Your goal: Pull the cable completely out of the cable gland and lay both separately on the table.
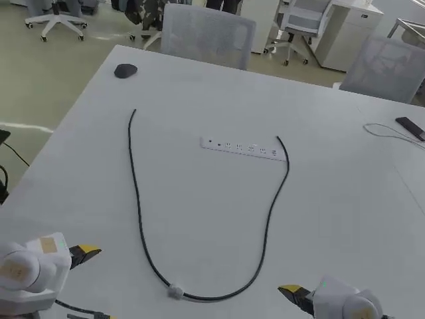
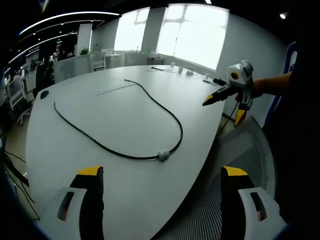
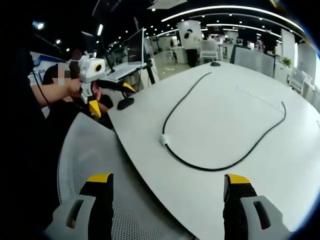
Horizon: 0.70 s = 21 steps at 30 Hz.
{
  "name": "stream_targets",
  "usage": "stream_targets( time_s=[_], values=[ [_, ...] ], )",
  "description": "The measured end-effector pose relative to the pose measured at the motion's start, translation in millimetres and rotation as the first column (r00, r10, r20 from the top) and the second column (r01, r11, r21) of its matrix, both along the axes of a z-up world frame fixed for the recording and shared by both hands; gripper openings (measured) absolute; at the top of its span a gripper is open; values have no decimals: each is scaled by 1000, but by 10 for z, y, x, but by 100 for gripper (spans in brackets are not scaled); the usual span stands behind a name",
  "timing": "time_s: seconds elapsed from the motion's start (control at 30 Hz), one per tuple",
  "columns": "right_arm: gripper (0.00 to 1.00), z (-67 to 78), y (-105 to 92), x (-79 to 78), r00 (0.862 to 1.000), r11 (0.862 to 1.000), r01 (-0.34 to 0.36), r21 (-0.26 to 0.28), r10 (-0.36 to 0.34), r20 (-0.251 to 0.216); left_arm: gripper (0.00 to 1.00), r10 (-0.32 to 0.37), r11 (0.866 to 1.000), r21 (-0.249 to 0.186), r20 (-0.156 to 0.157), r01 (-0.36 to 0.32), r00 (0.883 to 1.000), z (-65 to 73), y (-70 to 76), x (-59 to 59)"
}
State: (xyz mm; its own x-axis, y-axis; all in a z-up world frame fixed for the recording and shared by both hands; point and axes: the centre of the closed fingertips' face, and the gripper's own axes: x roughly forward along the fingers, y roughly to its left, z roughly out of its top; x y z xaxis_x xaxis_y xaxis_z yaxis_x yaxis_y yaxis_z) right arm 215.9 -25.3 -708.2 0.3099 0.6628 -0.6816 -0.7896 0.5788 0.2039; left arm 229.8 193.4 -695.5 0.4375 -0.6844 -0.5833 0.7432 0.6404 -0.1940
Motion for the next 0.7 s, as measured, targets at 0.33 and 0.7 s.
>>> stream_targets(
  time_s=[0.33,0.7],
  values=[
    [90,-19,98,73,999,998,-52,-18,52,5,97,38,999,-16,10,-38,999,0,30,18],
    [74,24,398,353,995,995,-95,-26,95,16,98,82,997,17,-17,-82,996,-132,-22,-31]
  ],
)
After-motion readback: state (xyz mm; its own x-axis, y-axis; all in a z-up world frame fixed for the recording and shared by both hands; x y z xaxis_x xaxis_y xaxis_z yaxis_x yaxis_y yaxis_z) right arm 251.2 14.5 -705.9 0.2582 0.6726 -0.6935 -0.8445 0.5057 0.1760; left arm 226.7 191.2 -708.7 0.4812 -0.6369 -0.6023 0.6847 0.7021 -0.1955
